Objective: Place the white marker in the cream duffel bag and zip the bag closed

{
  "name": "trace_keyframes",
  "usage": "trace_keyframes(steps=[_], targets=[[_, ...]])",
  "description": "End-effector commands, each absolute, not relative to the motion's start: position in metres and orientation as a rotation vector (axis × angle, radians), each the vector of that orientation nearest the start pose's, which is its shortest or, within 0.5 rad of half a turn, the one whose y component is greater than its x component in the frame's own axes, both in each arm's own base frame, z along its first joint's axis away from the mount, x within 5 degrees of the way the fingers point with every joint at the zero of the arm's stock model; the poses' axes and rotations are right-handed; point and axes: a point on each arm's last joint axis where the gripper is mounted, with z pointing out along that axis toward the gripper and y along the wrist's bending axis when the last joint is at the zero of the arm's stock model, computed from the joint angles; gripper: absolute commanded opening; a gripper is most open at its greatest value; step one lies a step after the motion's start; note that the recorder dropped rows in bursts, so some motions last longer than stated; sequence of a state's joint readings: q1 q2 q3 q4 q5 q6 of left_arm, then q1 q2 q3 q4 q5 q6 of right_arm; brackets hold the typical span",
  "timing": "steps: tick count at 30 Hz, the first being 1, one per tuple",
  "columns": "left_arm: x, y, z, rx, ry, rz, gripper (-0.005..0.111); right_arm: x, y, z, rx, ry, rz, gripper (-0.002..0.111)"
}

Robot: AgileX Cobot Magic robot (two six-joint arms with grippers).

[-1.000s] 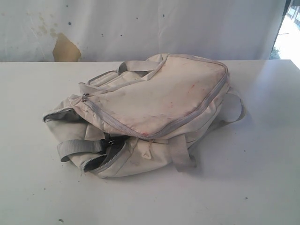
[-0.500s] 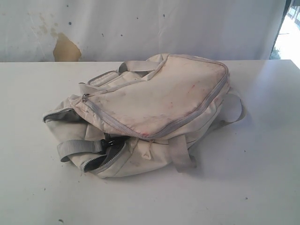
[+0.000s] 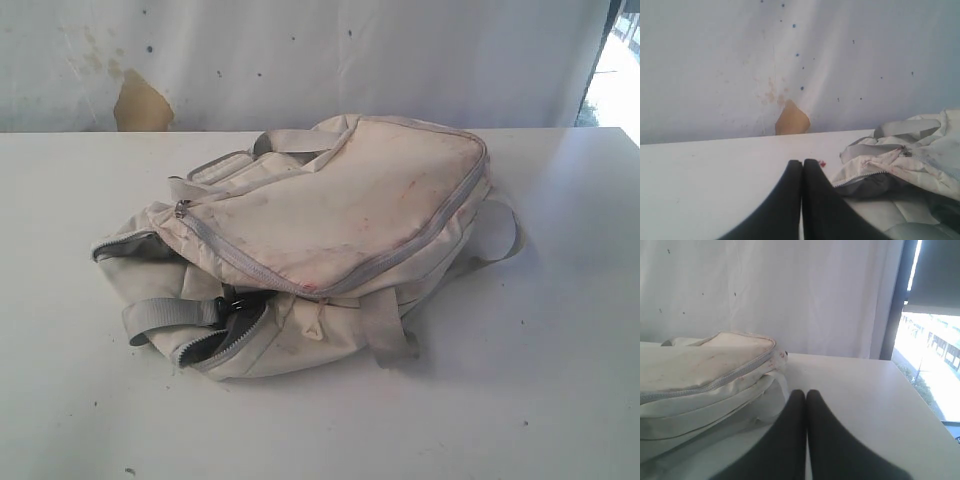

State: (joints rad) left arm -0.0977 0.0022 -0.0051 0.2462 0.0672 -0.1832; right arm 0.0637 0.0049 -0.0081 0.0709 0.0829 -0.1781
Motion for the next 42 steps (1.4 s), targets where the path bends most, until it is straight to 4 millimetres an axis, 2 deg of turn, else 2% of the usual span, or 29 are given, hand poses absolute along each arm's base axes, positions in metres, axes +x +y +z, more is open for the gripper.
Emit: trace_keyframes(steps=[1,42], targets=[[0.0563,-0.0039,0.207,0.099,1.549,-0.024,0.0,0.0563,0.0038,0.2059,-0.135,1.558,-0.035,0.0],[0.0563,-0.0048,0.2059,0.14,1.557,0.002,0.0,0.0563,0.004,0.2046,-0.135,1.572,-0.031,0.0]])
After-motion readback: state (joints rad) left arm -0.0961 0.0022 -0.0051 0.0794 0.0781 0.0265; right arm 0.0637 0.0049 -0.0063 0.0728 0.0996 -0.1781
